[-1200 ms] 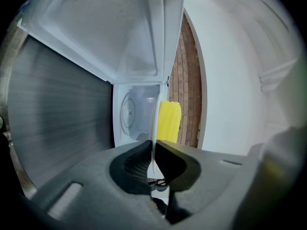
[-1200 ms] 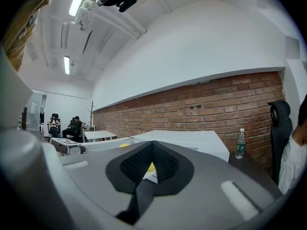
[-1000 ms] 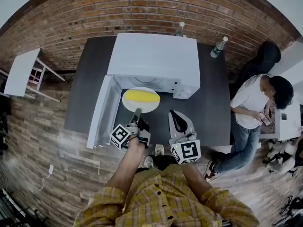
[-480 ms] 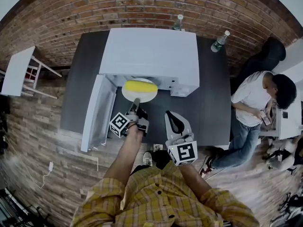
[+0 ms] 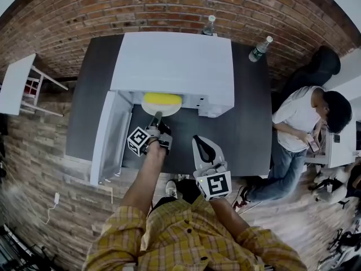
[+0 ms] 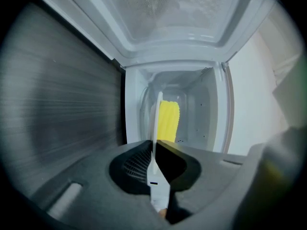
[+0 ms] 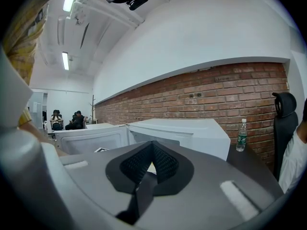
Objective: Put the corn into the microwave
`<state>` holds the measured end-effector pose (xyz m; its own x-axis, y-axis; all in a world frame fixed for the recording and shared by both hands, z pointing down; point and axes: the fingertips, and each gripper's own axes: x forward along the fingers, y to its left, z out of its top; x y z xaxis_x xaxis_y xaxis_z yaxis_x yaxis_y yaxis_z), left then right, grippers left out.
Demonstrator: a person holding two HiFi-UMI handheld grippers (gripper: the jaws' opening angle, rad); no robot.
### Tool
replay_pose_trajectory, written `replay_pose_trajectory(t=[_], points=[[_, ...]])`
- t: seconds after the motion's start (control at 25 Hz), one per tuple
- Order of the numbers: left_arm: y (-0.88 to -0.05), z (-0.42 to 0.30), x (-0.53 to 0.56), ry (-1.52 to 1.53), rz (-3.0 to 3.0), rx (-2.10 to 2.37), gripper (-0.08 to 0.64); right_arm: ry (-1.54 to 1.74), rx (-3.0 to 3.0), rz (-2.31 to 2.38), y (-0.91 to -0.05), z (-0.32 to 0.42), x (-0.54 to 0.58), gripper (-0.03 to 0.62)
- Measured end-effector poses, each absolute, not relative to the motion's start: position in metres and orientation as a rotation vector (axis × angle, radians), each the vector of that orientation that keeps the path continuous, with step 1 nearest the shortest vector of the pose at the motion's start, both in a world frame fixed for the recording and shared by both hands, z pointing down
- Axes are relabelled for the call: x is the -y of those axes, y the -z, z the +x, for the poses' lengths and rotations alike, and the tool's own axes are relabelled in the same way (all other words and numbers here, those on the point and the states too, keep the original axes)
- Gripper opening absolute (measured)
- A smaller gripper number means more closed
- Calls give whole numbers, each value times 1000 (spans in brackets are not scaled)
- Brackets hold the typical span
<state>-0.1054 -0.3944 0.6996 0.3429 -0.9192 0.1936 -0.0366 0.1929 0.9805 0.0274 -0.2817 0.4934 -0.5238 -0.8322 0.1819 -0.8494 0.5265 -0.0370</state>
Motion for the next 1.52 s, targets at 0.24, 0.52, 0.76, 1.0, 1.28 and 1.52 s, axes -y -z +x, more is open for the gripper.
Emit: replay_pose_trajectory(t=[0.24,0.52,0.76,1.0,1.28,1.52], points=[[-708,-105,405,802,1182,1048,28,-189,2622,1435,-498,26,286,0],[-717,-107,415,789,1162,1065,29,-174,2627,1427,-499,22,293,0],[-721,-106,425,803,1136,1074,28,-178,2612,1435,-502,25,296,0],[-722,-108,436,793,1113,1110,30,-183,2602,1436,-504,26,297,0],[-725,-109,440,738,1058,1166,37,-160,2597,1448,-501,32,300,2],[-738,-109,439,692,1015,1174,141,-155,2599,1442,-500,33,298,2]])
